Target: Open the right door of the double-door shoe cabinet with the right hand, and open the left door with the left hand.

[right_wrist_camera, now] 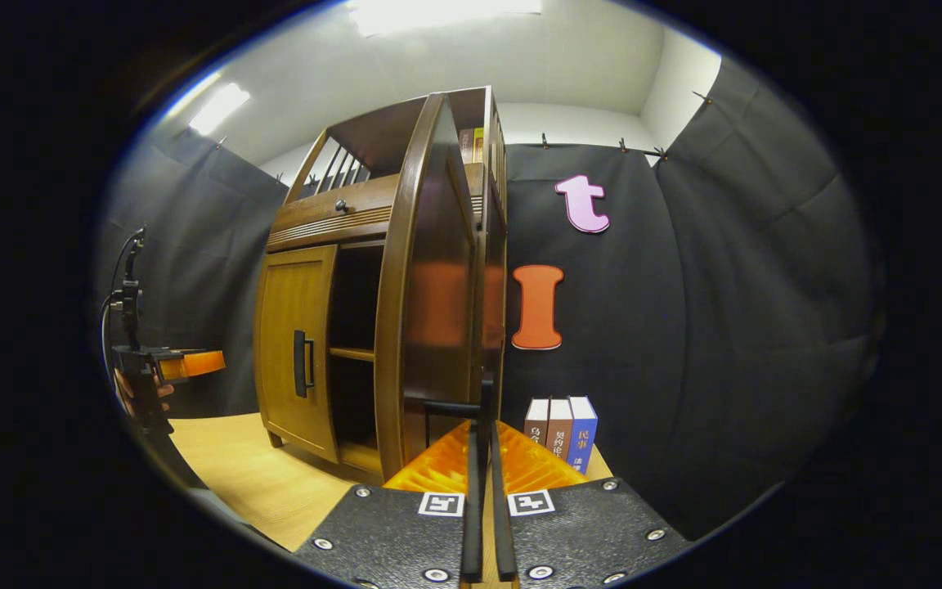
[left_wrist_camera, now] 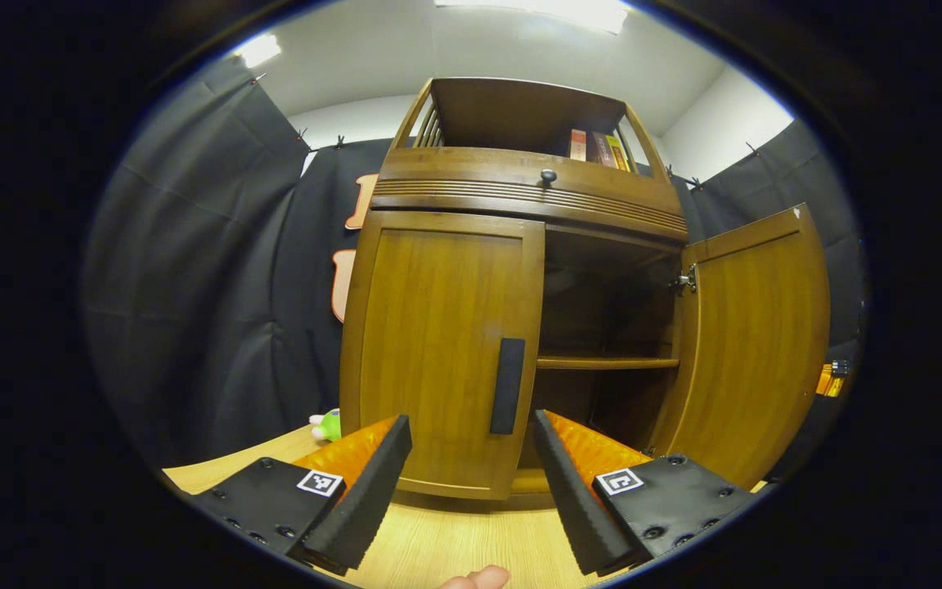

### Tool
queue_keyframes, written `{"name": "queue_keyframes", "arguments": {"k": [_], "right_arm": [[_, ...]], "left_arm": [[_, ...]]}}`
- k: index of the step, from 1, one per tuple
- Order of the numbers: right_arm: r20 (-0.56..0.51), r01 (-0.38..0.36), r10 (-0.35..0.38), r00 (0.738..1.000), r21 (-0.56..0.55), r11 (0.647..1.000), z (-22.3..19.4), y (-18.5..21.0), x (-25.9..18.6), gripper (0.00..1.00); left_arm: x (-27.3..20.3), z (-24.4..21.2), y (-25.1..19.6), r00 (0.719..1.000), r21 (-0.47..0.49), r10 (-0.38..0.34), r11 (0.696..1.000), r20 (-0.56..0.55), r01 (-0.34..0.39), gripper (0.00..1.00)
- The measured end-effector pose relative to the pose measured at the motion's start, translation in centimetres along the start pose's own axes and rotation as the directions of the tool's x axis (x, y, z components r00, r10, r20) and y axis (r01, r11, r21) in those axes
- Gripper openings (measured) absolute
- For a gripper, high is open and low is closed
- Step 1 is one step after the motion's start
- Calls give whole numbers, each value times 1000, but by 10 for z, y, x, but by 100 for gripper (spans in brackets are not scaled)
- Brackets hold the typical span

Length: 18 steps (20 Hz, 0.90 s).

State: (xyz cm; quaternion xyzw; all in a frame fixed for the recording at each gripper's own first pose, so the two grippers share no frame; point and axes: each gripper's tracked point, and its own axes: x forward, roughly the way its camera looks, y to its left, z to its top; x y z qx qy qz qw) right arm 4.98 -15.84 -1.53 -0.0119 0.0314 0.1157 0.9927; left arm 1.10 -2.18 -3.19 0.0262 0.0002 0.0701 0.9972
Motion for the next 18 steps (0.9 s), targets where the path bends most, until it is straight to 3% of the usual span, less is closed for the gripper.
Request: {"name": "queue_keyframes", "arguments": {"k": [7,11,16,17,18], "right_arm": [[27,90,-88,996,-91,992,17,8,-43,8],[64,96,-90,994,-96,991,44,42,-67,8],[104,53,-45,994,-69,996,48,102,-58,8],[102,54,-47,994,-63,997,44,109,-50,17],[97,62,-57,994,-54,997,40,113,-42,7]], "left_arm": [[15,-4,10,1000,36,3,999,-4,-3,97],[14,-4,10,999,52,-28,998,-24,29,95],[13,-10,1,993,4,-111,994,-38,111,95],[13,-9,-2,991,2,-125,992,-36,125,95],[14,-8,-3,990,5,-137,991,-34,137,95]]}}
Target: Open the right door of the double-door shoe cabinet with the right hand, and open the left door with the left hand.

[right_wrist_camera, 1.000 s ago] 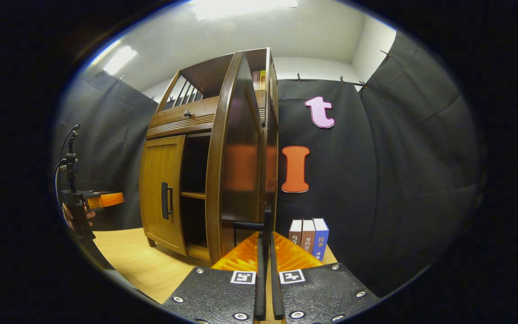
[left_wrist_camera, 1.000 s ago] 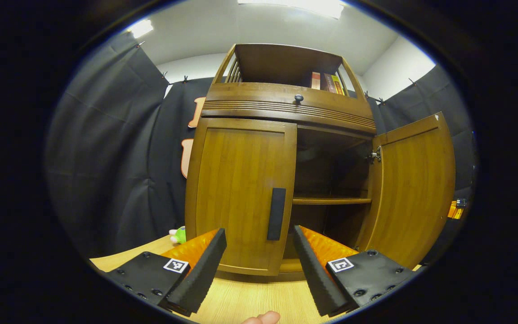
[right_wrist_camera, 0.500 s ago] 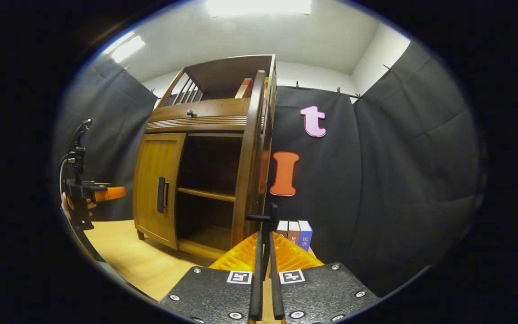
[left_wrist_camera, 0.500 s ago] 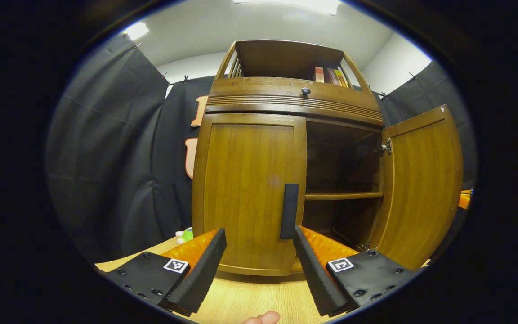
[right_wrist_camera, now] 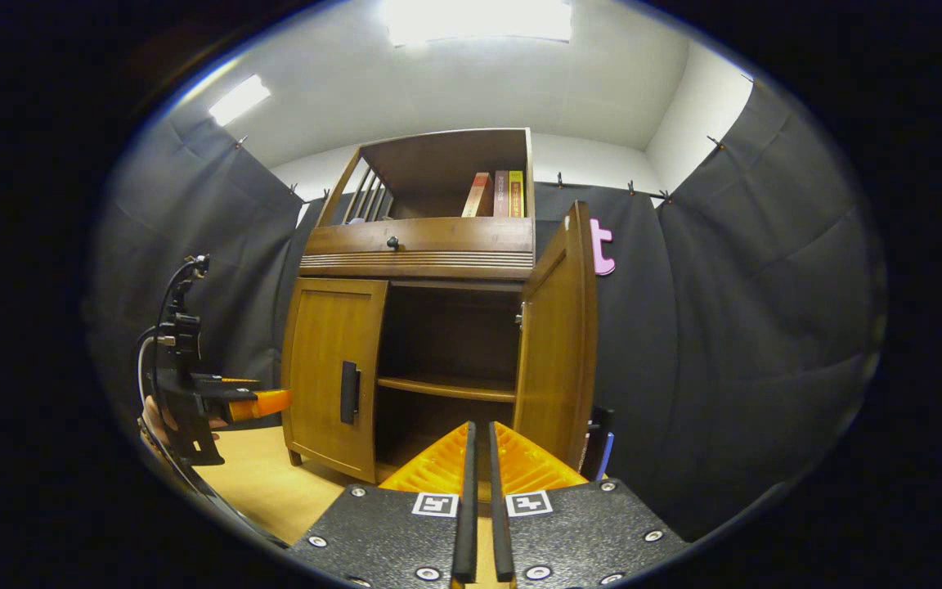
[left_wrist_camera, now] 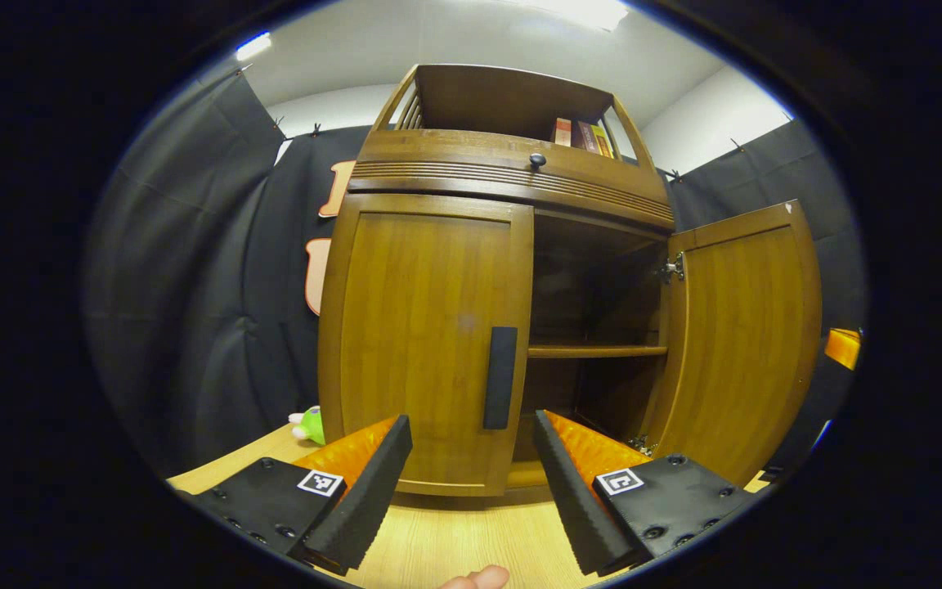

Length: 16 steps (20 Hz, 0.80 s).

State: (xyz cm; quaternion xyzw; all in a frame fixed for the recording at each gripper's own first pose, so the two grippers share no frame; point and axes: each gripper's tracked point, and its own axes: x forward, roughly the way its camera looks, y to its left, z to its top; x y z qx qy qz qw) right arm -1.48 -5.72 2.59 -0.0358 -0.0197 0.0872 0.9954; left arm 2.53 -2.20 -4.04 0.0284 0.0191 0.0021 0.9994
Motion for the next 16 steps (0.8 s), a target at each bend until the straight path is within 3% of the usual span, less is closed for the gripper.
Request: {"name": "queue_keyframes", "arguments": {"k": [9,10,11,12,13,14,16], "right_arm": [[-57,37,-35,998,28,999,-24,18,34,17],[-62,49,-47,997,28,998,-25,16,36,34],[-63,62,-61,996,23,998,-27,14,35,39],[-58,70,-69,996,13,997,-25,14,35,60],[-57,79,-79,995,2,997,-25,13,35,44],[-61,87,-88,994,-11,996,-26,13,35,66],[-63,99,-100,993,-22,995,-24,11,35,76]], "left_arm": [[1,6,-8,998,2,-55,999,43,55,95],[7,8,-11,996,-5,-74,997,42,74,95],[11,7,-14,995,-10,-90,996,34,90,96],[16,6,-16,995,-10,-98,995,28,99,95],[19,6,-15,995,-4,-99,995,27,99,99],[24,8,-14,995,6,-95,995,29,95,95],[34,8,-11,997,17,-71,997,33,70,97]]}}
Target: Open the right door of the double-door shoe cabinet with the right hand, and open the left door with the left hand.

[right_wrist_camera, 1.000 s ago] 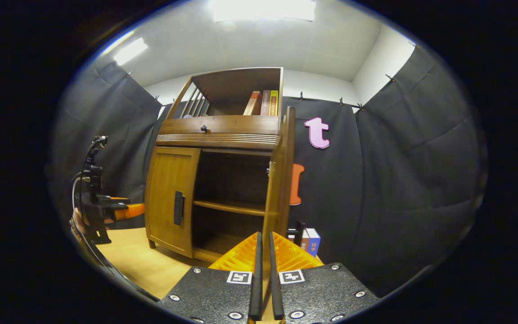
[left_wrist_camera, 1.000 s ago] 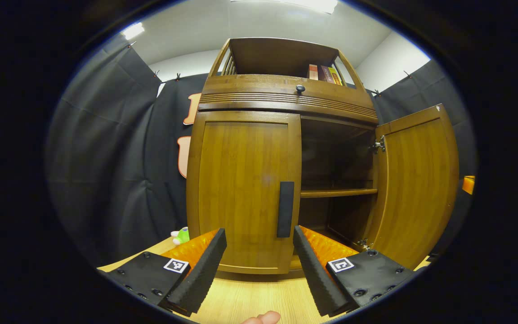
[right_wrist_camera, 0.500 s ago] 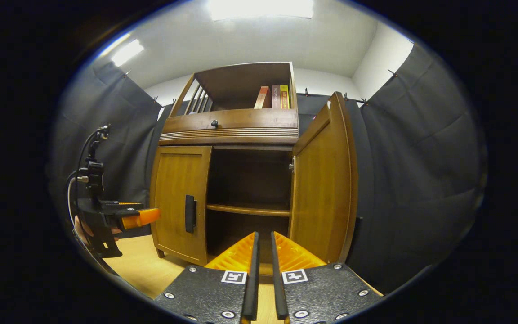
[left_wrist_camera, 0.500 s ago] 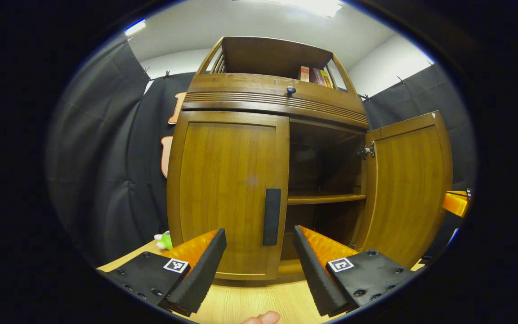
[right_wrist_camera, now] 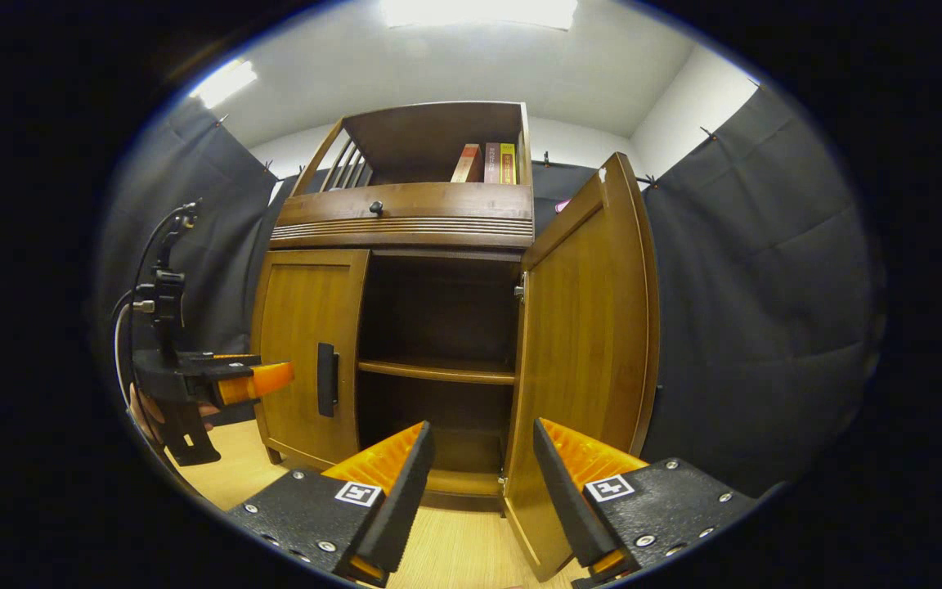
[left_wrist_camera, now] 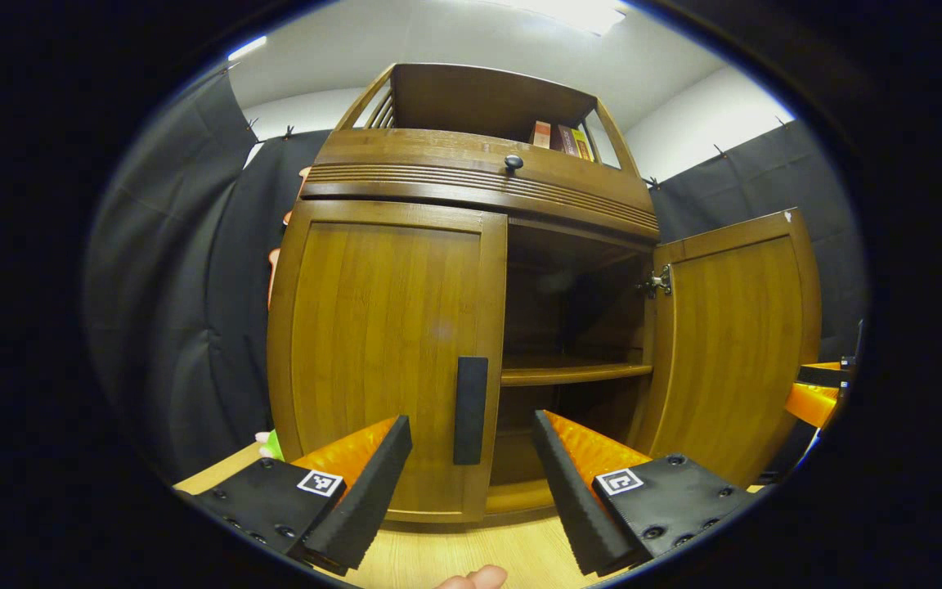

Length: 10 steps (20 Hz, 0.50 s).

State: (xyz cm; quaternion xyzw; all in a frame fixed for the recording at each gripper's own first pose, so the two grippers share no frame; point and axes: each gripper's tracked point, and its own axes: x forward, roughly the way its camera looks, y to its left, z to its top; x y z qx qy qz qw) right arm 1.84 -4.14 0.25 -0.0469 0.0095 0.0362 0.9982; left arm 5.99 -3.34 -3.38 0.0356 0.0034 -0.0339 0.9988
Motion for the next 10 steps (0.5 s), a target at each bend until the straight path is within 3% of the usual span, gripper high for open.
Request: {"name": "queue_keyframes", "arguments": {"k": [1,2,3,4,10], "right_arm": [[-6,1,-1,1000,2,1000,0,0,0,89],[-18,-2,3,1000,10,1000,-1,2,0,85],[-28,-7,8,1000,26,1000,-3,4,-1,99],[-36,-20,21,999,42,999,-3,6,-2,92],[-26,-38,40,999,79,996,8,6,-15,92]], "left_arm": [[6,-4,-1,1000,-14,7,1000,-5,-7,97],[13,-8,-4,1000,-36,-4,999,-18,3,96],[20,-13,-8,999,-62,-20,998,-32,18,96],[27,-18,-13,998,-79,-40,996,-43,37,96],[84,-27,-5,998,-22,8,1000,-68,-10,94]]}}
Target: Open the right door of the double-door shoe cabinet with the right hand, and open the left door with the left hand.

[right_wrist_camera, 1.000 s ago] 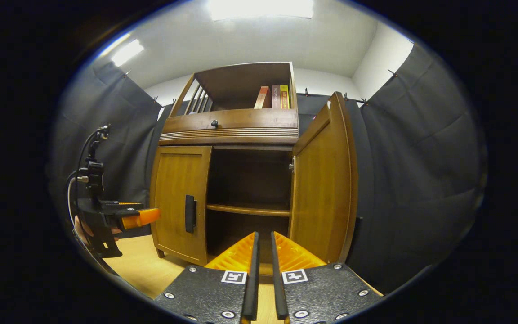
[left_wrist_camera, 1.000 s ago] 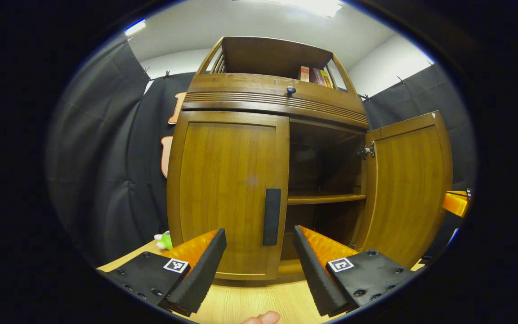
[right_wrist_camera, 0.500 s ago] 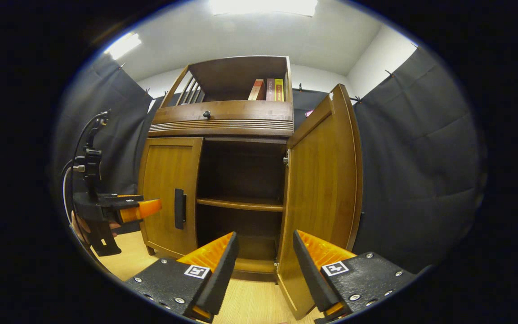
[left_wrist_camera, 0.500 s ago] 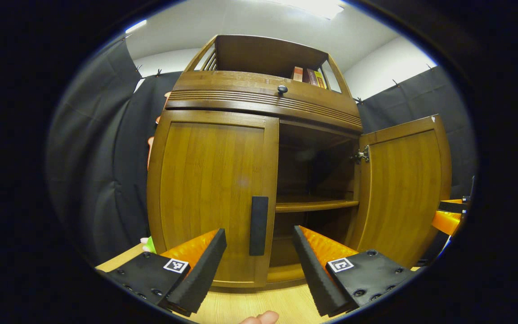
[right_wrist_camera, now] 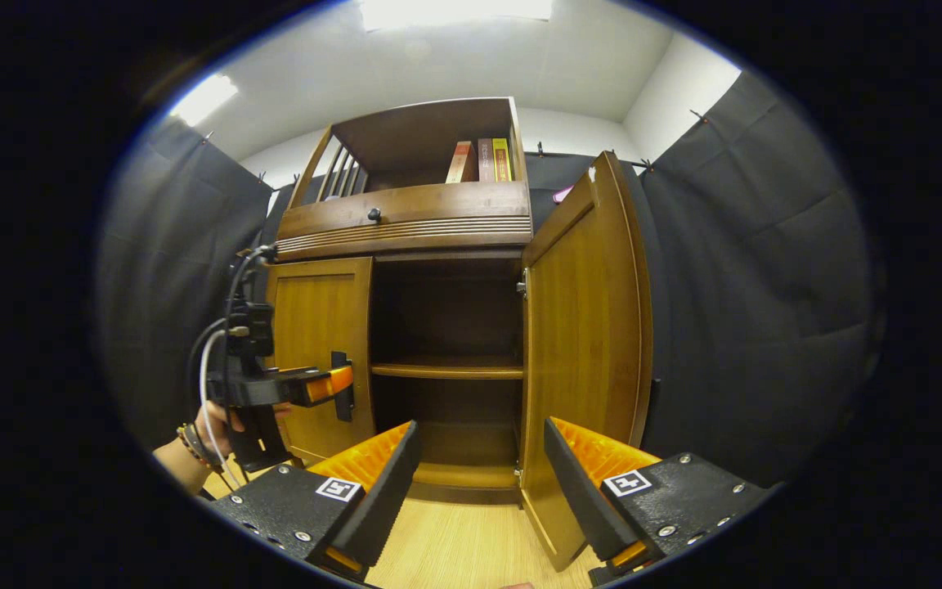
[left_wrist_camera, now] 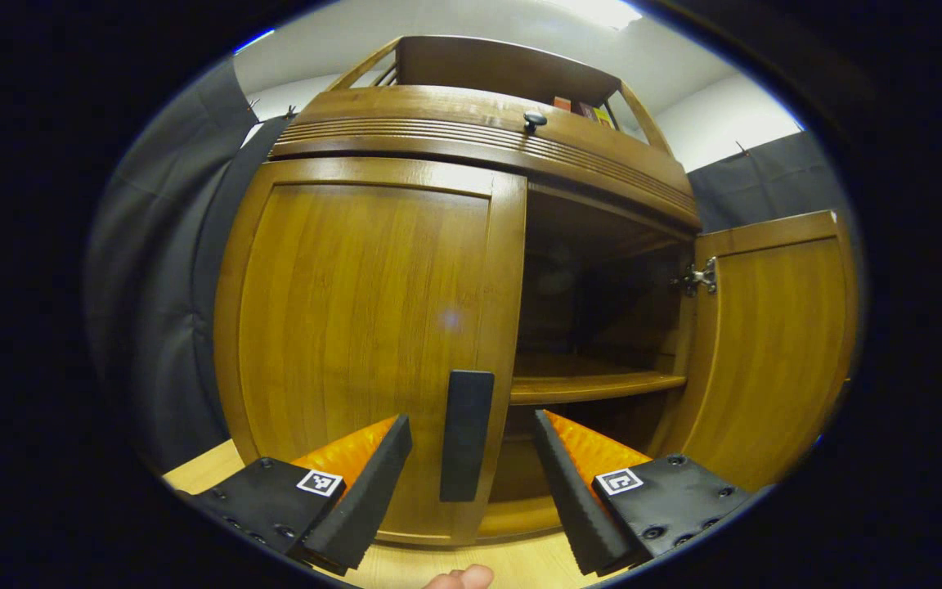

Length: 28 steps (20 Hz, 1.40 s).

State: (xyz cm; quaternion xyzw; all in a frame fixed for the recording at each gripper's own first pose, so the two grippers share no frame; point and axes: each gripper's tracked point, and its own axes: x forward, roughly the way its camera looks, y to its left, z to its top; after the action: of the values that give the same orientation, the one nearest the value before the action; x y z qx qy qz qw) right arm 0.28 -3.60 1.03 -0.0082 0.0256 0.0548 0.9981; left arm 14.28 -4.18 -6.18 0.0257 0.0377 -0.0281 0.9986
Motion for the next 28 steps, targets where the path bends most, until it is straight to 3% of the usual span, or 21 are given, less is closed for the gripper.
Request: {"name": "queue_keyframes", "arguments": {"k": [6,11,12,13,14,16,17,18,19,22,28], "right_arm": [[-12,6,-7,1000,-5,1000,-3,-7,-2,92],[-33,-6,6,999,-13,1000,-12,-1,-3,92],[-21,-13,12,1000,-26,1000,-11,2,-6,100],[-4,-10,10,1000,-36,999,-8,3,-7,100],[1,-4,4,1000,-39,999,-6,2,-5,92],[2,-24,24,1000,-33,999,-6,9,-7,92],[4,-29,29,1000,-31,999,-6,11,-8,100],[-1,-28,28,1000,-30,999,-8,10,-7,100],[-10,-24,24,1000,-26,999,-10,9,-9,92],[-16,-30,30,999,-5,1000,-8,12,-13,92],[-15,-17,17,1000,-8,1000,-1,9,-20,92]], "left_arm": [[25,-3,2,1000,-31,-4,1000,9,4,95],[44,-2,6,1000,2,22,1000,0,-22,94],[44,-1,5,1000,18,23,1000,-2,-23,93],[45,0,5,1000,29,26,999,3,-26,92],[45,2,7,999,41,41,998,6,-41,92],[49,-3,5,1000,12,28,1000,-14,-28,73],[43,-4,3,999,-15,21,1000,-34,-21,63],[46,-6,1,999,-34,11,999,-44,-13,53],[47,-6,3,999,-31,9,999,-50,-10,43],[49,-6,4,998,9,19,1000,-62,-19,37],[38,-10,4,993,43,29,999,-110,-25,37]]}}
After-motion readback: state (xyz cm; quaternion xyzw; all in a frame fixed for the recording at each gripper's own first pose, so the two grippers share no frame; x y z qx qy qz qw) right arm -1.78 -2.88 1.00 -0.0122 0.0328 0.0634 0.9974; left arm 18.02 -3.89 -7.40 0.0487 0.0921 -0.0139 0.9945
